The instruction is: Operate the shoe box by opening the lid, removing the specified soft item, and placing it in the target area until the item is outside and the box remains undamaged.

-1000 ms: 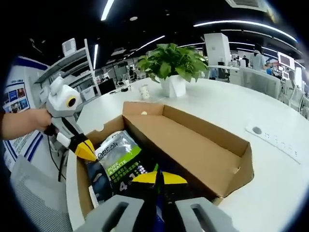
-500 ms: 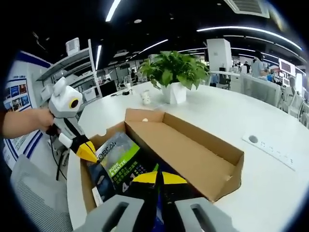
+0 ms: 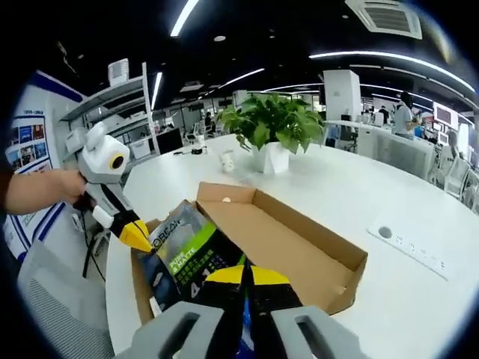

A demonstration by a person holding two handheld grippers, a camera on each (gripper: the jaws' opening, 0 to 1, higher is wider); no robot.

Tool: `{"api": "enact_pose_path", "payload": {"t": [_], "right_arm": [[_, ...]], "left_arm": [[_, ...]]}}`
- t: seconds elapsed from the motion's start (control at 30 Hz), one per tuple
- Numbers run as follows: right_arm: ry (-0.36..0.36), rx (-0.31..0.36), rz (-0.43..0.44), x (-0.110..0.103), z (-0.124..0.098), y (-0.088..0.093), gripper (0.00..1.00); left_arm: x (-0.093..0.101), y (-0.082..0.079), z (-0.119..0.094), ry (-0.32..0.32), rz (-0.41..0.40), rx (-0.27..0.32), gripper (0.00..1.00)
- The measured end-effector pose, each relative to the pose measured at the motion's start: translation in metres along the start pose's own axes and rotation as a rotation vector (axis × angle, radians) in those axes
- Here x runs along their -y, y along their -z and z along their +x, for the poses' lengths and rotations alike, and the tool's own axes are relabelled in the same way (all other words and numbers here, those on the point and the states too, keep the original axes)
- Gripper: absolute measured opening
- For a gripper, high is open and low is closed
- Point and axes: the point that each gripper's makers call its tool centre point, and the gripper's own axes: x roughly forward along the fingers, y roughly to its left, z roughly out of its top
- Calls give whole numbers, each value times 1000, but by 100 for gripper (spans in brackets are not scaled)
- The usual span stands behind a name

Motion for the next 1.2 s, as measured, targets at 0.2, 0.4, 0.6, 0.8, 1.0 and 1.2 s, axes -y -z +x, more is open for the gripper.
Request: {"api": "enact_pose_path", "payload": {"t": [0.2, 0.4, 0.6, 0.8, 1.0, 1.2], "right_arm": [[11, 21, -8, 2, -9, -9, 0], [21, 38, -13, 6, -17, -15, 0], [34, 47, -14, 11, -27, -17, 0], [55, 58, -9, 21, -39, -20, 0], [79, 68, -8, 31, -52, -19, 0], [106, 72, 1, 43, -67, -14, 0]], "left_arm": [[6, -10, -4, 7, 17, 20, 0], [13, -18, -5, 21, 24, 36, 0], [21, -24, -2, 36, 31, 37, 0], [32, -30, 3, 58, 32, 38, 0], [46, -37, 10, 81, 35, 40, 0], [62, -41, 19, 103, 42, 38, 0]]}}
